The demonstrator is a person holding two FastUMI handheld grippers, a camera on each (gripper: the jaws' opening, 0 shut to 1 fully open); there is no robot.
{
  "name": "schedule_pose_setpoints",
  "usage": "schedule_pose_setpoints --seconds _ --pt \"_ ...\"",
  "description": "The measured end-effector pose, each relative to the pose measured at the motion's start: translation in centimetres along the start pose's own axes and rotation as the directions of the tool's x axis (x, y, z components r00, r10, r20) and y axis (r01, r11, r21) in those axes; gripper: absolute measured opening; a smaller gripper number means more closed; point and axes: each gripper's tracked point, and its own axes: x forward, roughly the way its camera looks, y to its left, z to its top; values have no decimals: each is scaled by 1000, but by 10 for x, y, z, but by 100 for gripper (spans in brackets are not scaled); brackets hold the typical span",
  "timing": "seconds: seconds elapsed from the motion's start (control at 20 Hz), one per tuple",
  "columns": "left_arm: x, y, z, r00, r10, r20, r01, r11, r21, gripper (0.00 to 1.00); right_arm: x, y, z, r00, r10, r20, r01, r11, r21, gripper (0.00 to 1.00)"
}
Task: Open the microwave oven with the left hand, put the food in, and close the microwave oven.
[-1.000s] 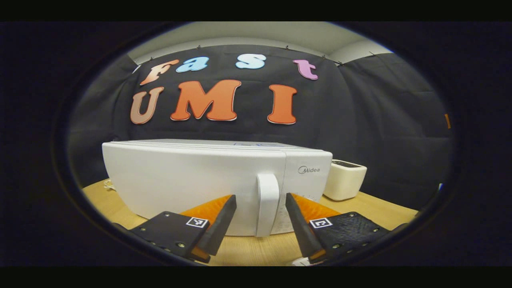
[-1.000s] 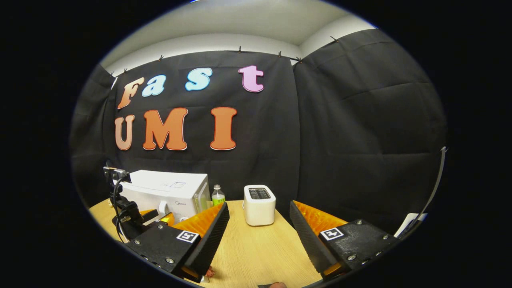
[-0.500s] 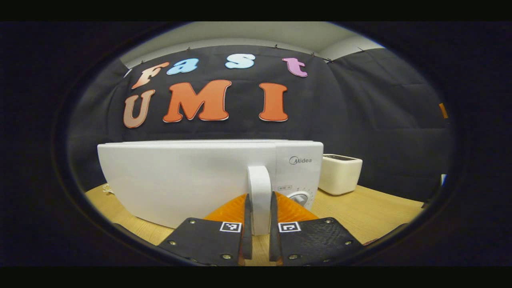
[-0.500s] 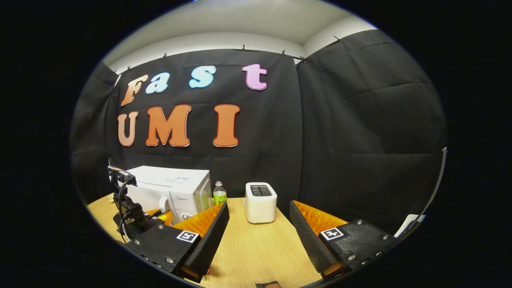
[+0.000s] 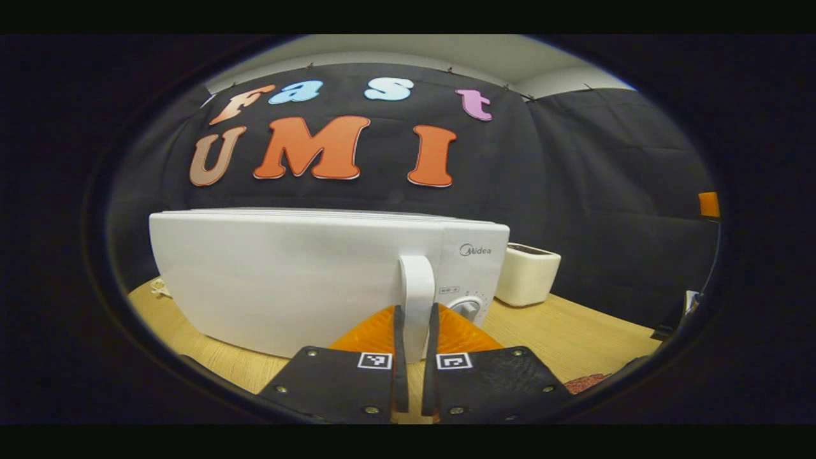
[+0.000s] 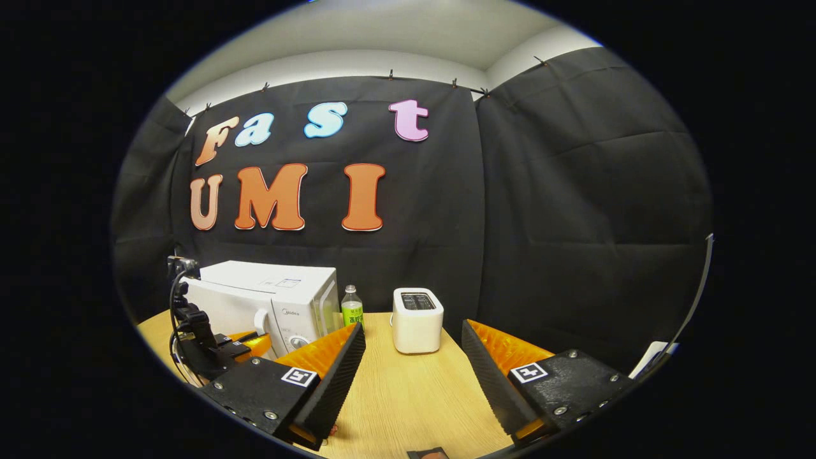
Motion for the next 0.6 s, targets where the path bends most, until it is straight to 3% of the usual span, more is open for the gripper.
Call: schedule_pose_setpoints --seconds 0.05,0.15,0.25,0.3,0.35,0.45,0.5,0.6 --pt "1 -1 -2 1000 6 1 -6 1000 16 2 2 0 -2 1000 -1 -5 2 1000 7 95" --pt "-1 -1 -4 1000 9 8 -10 999 53 13 2 1 -5 1000 2 -15 -2 1000 20 95" --pt "1 0 -3 1000 2 10 -3 999 47 7 -1 2 -8 1000 10 -15 -9 1000 21 95" --pt "-3 0 -3 1000 0 0 0 1000 26 2 -2 2 -7 1000 5 -13 -5 1000 19 95" --pt "-5 0 -3 1000 -4 3 4 1000 7 7 -2 0 -7 1000 1 -10 -1 1000 18 95" --pt "-15 13 -13 1000 -1 -15 1 1000 -23 7 -3 -3 -7 1000 -5 -7 5 1000 24 95" --pt "-15 19 -29 999 -6 -50 3 998 -61 2 -4 -3 -8 1000 -6 -8 7 999 34 95" --pt "-36 30 -37 998 -34 -54 24 986 -166 6 -4 -1 -8 1000 4 -2 -4 999 52 95"
